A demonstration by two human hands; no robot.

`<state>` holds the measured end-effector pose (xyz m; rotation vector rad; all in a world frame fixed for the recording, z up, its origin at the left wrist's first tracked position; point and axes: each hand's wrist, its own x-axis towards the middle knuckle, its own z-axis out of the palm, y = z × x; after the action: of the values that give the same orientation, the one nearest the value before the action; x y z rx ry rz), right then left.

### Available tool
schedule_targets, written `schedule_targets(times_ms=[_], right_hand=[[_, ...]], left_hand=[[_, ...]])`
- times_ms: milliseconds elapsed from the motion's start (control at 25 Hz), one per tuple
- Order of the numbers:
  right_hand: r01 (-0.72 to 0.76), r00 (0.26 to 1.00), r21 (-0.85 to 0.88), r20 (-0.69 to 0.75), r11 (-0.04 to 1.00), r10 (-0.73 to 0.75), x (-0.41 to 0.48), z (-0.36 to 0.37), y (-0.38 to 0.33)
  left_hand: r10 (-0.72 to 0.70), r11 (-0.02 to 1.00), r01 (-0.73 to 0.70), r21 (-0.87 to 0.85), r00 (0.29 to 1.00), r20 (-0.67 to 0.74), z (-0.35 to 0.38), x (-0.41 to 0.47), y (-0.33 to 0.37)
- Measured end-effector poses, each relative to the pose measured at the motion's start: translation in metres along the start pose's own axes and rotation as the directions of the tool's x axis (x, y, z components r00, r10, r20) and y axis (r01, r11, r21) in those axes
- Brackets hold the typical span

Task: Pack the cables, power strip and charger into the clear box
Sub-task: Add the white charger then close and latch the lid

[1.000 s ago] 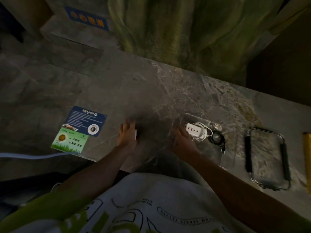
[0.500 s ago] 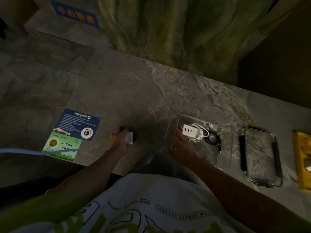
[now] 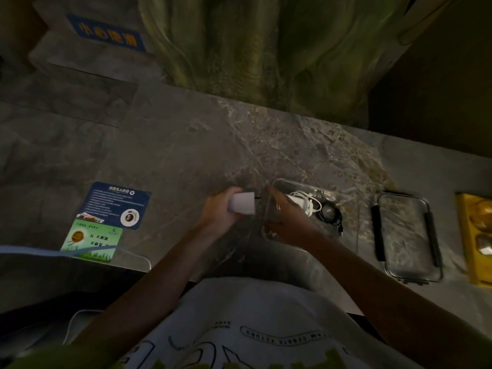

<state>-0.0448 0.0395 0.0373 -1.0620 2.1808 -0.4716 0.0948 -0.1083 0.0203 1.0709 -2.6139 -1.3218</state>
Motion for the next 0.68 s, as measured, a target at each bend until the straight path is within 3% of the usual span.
schedule_targets(times_ms=[200,440,680], right_hand=[[0.046,0.999,-0.108,0.003,0.993,-0.046,-0.013,-0.016,0.02],[-0.011,0.997,-0.063,-0.081,0.998,0.006,-0.04,-0.024,0.052],[-0.085,0.985,0.021,-0.151,0.996,0.087,-0.062,-0.035,0.08]], left_hand=[[0.104,0.994,-0.107,0.01,0.984,0.141,0.016,0.005,0.041],[0.157,0.987,-0.162,-0.006,0.948,0.277,0.047,0.008,0.077],[0.235,0.971,-0.237,-0.029,0.928,0.288,0.073,0.013,0.089]])
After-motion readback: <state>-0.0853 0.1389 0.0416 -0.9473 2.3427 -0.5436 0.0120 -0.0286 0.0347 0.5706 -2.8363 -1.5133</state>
